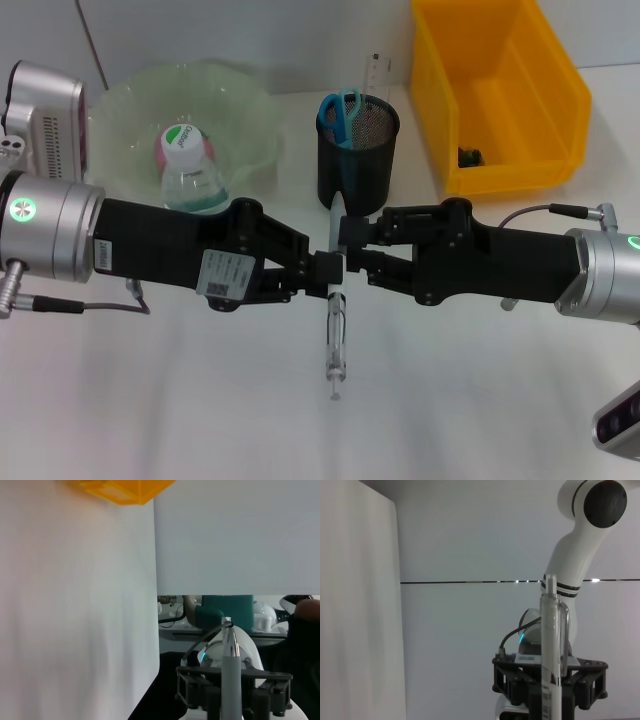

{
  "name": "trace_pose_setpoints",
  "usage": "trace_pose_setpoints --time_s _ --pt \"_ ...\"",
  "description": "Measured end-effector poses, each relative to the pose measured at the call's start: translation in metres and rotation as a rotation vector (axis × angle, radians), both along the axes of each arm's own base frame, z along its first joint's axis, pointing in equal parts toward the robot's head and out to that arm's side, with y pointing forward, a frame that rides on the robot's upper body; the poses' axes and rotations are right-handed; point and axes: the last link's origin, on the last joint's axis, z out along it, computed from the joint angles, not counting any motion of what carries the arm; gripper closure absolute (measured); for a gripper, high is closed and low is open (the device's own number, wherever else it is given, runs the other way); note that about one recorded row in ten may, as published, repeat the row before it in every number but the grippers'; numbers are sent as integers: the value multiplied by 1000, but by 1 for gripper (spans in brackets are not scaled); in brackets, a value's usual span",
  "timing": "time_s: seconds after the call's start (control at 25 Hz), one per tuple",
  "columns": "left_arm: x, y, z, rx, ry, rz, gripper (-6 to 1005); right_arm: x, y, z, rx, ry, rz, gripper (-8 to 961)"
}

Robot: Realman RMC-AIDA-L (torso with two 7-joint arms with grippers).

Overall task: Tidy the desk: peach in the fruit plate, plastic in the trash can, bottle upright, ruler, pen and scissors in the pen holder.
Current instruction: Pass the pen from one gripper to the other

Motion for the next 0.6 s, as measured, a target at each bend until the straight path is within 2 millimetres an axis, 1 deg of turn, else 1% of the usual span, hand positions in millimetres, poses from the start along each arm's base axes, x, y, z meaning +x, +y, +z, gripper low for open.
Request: trace_pose_setpoints --time_s 0.4,0.6 --pt "1 -1 -1 -4 -8 -6 814 0 0 0 -4 -3 0 779" --pt "1 -2 -1 -3 -10 -4 812 0 0 0 -5 -4 1 801"
